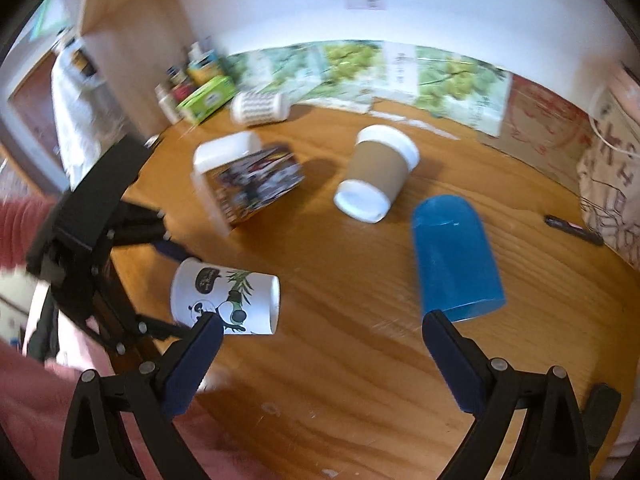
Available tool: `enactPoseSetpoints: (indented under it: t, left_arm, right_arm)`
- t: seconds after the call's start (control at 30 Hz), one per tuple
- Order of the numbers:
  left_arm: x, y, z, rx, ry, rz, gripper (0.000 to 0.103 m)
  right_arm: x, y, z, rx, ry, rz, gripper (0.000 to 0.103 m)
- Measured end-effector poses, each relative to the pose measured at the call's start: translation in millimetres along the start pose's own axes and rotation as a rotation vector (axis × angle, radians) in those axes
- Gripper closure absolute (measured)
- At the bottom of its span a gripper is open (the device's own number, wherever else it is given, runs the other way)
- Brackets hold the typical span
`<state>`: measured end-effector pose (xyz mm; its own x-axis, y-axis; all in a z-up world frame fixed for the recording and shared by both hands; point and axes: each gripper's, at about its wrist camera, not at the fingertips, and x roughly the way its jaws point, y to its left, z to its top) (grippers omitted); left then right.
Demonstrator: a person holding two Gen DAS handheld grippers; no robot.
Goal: Flip cup upright
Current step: 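Lift the panda cup with the left tool and carry it toward the right tool, then close the right tool on the panda cup while the left tool releases it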
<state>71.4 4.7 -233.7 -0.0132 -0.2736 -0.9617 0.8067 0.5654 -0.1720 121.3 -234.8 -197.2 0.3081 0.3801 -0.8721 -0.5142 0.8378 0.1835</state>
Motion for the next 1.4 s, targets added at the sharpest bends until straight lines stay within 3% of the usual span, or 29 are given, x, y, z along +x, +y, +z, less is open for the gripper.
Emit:
enactPoseSetpoints:
  t: [0.23,0.47,0.8,1.07,1.17,1.4]
  left_arm:
    - [-0.5,6.8,-10.9,0.228,0.069,-0.036,0.026]
    - [-9.0,16.9,-3.4,0.28,0.076,-0.071,0.026]
    - [-22.7,32.5,-7.1,0.153,0.051,-0.115,0.025]
    - [-43.2,48.3,-19.4,0.045,-0.01,-0.099,0.024]
    - [-51.9,58.3,-30.6,0.001,-0.04,-0.089,0.018]
    - [-50.2,62.7,-46.9,-0.102,-0.054,-0.056,0.018]
  right_arm:
    - [4.6,40.2,-18.3,-0.158,0.074,0.014,0.003]
    - [14.7,89.1,-28.8,-0.377,0.152,-0.023,0.003]
    - [31.6,129.6,-25.1,-0.521,0.181,-0.017,0.005]
    - [49.5,156.4,-15.5,-0.652,0.186,-0.004,0.007]
    - [58.2,164.6,-11.7,-0.691,0.181,0.005,0.007]
    - [78.6,186.8,-3.2,-0.768,0.172,0.03,0.008]
